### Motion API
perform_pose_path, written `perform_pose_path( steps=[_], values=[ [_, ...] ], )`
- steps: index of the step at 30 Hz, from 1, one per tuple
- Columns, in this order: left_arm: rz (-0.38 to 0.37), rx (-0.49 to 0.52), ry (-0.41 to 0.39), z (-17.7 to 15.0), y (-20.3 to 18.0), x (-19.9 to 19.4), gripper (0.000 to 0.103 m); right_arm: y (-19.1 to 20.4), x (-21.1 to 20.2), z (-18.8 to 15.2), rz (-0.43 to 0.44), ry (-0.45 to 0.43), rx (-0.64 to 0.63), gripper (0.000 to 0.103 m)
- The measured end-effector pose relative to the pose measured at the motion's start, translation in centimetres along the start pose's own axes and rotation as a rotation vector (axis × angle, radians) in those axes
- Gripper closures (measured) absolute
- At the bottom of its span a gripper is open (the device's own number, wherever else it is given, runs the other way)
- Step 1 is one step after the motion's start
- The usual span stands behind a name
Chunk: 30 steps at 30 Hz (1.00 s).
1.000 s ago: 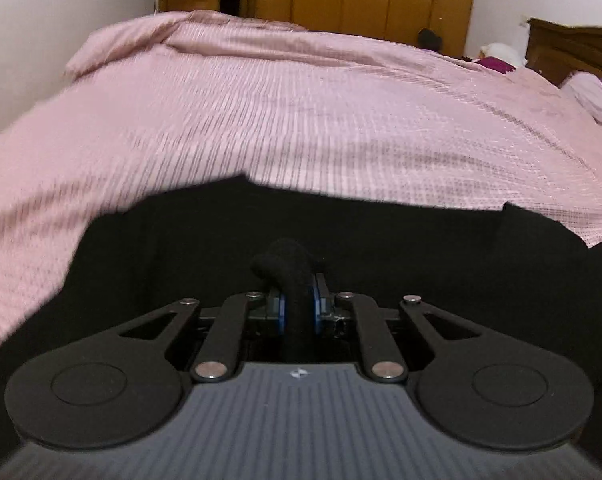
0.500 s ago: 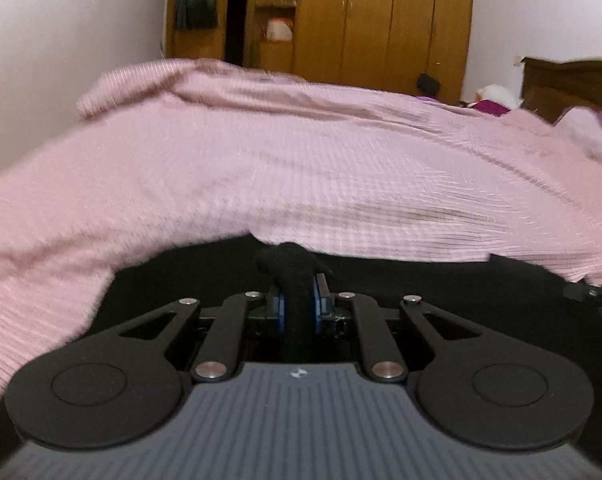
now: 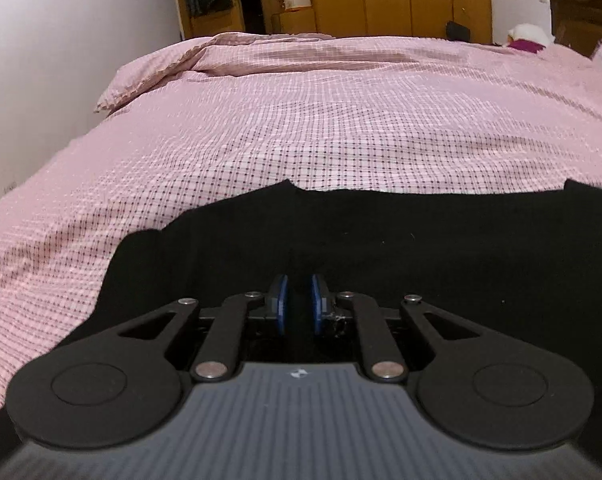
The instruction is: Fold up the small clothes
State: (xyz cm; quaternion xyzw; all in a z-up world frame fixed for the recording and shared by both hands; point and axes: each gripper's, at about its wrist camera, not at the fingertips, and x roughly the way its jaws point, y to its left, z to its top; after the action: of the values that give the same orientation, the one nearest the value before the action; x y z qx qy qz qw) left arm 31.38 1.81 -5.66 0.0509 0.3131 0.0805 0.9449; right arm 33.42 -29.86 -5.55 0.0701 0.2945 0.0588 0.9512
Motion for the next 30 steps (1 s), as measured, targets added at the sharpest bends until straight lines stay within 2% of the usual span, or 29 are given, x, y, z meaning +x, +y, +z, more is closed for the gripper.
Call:
perform_pose_path(
  steps=[1,2,3,5,6,7,10,16,21,24,30],
  values=[
    [-0.002,0.002,0.000,0.0,0.0,-0.2,0.087,0.1,-0.2,0.1,-0.006,0.005,-0.005,0.087],
    [-0.007,0.001,0.003,0.2,0.2,-0.3,0.086,0.3,-0.5,0.3,-0.019,0.006,-0.007,0.078],
    [-0.012,-0.001,0.008,0.3,0.4,-0.6,0.081,0.4,-1.2,0.5,-0.041,-0.005,0.000,0.072],
    [-0.018,-0.014,0.012,0.6,1.1,-1.6,0.065,0.4,-3.1,0.7,-0.046,-0.044,0.013,0.054],
    [-0.026,-0.021,0.012,0.6,1.3,-2.2,0.052,0.6,-4.0,0.7,-0.035,-0.054,0.007,0.053],
    [-0.036,-0.028,0.011,0.7,1.7,-2.8,0.046,0.8,-4.8,0.8,-0.024,-0.056,-0.002,0.053],
    [-0.043,-0.028,0.015,0.6,2.5,-4.5,0.040,1.7,-7.3,0.7,0.009,-0.039,-0.023,0.053],
    [-0.009,-0.030,0.057,-0.5,3.6,-5.7,0.036,2.9,-9.6,-1.6,0.062,0.053,0.028,0.053],
    [0.015,-0.032,0.074,-1.1,4.4,-6.9,0.035,3.8,-7.4,-3.8,0.074,0.148,0.042,0.051],
    [0.022,-0.034,0.081,-1.4,5.5,-8.5,0.034,3.9,-7.4,-3.9,0.055,0.135,0.045,0.051],
    [0.089,-0.061,0.095,-2.2,9.0,-11.8,0.032,4.7,-9.7,-3.3,0.042,0.116,0.046,0.051]
  ],
)
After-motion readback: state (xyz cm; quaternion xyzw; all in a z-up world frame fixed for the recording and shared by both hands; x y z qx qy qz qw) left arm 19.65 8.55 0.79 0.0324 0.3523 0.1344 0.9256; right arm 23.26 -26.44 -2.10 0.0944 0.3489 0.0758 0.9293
